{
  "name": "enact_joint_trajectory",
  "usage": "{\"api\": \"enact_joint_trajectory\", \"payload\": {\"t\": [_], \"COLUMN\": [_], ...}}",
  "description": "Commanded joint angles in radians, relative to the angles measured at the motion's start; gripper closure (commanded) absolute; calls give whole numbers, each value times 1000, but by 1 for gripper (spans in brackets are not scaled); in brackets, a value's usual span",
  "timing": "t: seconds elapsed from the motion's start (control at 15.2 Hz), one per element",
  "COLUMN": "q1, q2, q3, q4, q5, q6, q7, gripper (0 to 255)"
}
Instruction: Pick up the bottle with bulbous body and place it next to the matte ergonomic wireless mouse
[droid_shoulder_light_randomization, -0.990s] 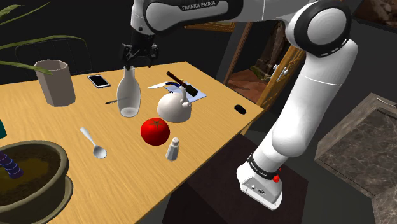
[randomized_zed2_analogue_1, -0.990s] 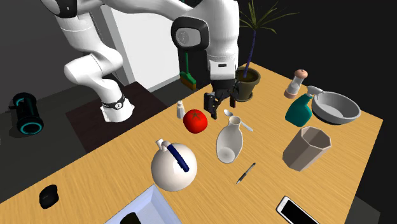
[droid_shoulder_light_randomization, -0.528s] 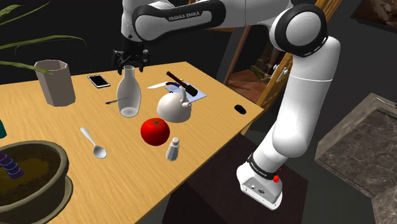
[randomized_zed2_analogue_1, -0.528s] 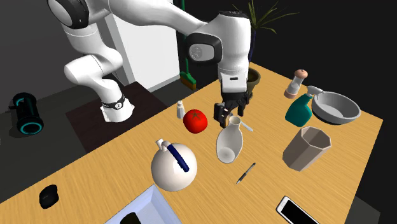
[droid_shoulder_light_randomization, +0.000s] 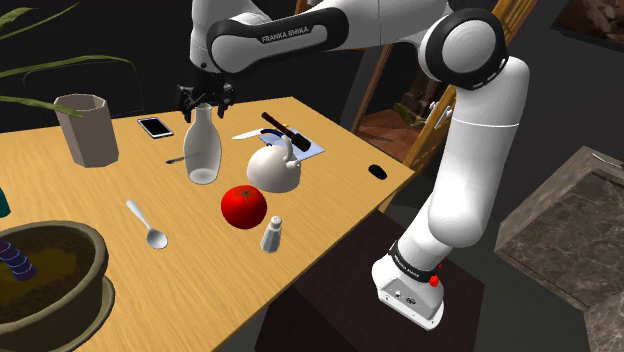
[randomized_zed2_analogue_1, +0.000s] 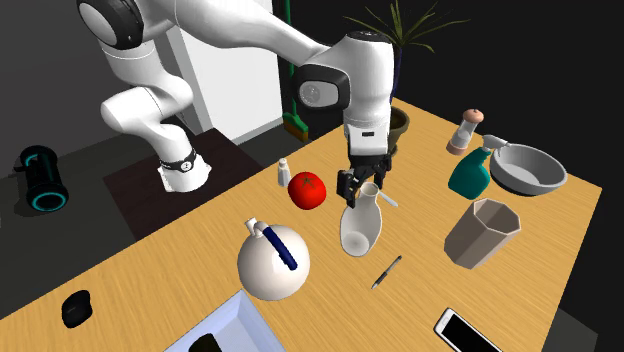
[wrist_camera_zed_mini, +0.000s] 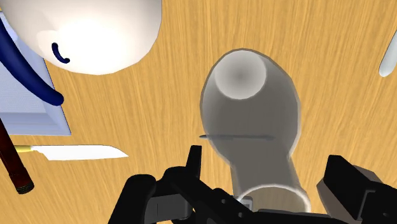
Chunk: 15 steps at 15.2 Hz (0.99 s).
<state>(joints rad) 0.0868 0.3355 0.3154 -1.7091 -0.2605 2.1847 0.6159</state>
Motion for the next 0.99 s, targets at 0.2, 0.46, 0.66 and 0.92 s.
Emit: {"api": "enact_joint_trajectory", "payload": {"t": [0.2,0.46,0.66,0.92], "q1": [0,0,0,-1], "q2": [0,1,1,-12], "q3": [0,0,0,3], "q4": [0,1,2,23], "q5": [0,0,0,9], "q6": [0,0,-1,-34], "q7": [0,0,0,-9], "gripper": [255,255,255,255]}}
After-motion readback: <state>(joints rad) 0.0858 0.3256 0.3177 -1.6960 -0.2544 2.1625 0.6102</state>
